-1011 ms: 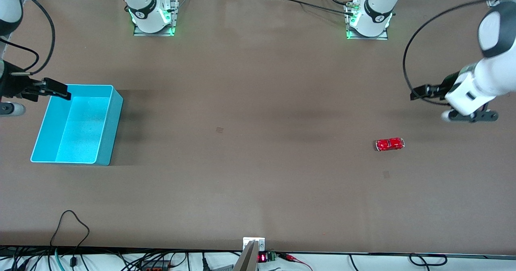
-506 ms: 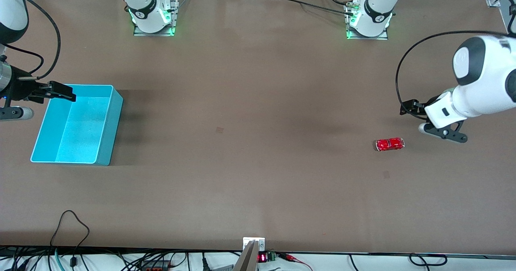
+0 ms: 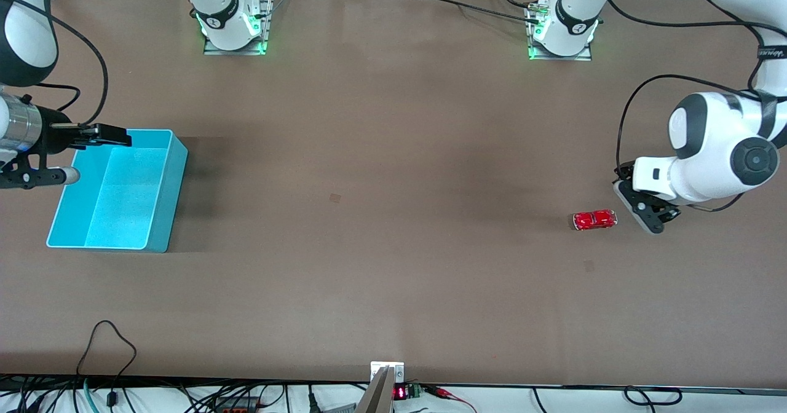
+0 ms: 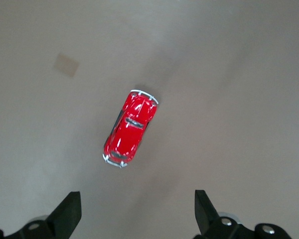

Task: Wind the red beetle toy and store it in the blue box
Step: 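Lower the left gripper and close it on the red car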

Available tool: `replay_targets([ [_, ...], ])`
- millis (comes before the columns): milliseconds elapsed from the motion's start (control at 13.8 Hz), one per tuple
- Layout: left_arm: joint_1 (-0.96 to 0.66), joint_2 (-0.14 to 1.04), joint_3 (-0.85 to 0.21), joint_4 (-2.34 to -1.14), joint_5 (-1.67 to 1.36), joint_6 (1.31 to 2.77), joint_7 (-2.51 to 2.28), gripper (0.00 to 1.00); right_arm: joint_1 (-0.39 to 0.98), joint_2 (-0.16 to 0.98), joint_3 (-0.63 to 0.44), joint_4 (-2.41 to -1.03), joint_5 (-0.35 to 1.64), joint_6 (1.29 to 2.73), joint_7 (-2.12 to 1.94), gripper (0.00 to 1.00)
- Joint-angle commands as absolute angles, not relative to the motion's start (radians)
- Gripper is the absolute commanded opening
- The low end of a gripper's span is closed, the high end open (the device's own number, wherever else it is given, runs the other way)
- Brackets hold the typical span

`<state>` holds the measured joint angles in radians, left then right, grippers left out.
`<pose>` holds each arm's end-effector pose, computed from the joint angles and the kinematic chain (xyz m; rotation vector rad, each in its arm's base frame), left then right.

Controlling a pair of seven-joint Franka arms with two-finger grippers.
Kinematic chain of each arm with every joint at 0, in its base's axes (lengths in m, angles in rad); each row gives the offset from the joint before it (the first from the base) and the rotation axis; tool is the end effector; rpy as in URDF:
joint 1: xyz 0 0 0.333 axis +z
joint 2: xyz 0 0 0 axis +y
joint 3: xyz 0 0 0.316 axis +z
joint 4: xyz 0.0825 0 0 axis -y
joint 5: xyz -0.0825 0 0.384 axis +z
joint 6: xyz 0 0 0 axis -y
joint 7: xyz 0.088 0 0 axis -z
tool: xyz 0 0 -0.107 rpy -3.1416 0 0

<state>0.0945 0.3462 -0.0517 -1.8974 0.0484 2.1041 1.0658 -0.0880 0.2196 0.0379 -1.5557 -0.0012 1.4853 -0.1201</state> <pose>0.6081 0.0298 0.3095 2.6670 -1.5424 -0.2002 0.5950 -0.0319 0.4986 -3.0758 -0.1083 0.4466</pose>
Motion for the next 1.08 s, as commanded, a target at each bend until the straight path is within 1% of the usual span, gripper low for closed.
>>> replay_targets([
  [0, 0.1, 0.368, -0.055, -1.939, 0.069, 2.205, 1.257, 1.0, -0.089, 0.215, 0.043, -1.549, 0.002, 1.462, -0.132, 1.0],
  [217, 0.106, 0.393, -0.055, -2.008, 0.069, 2.345, 1.382, 1.0, -0.089, 0.215, 0.041, -1.549, -0.002, 1.466, -0.127, 1.0],
  [722, 0.106, 0.459, -0.055, -2.086, 0.107, 2.589, 1.436, 1.0, -0.1, 0.232, 0.041, -1.552, 0.011, 1.466, -0.129, 1.0],
  [1011, 0.106, 0.483, -0.055, -2.091, 0.144, 2.612, 1.436, 1.0, -0.104, 0.264, 0.035, -1.542, 0.015, 1.492, -0.13, 1.0],
])
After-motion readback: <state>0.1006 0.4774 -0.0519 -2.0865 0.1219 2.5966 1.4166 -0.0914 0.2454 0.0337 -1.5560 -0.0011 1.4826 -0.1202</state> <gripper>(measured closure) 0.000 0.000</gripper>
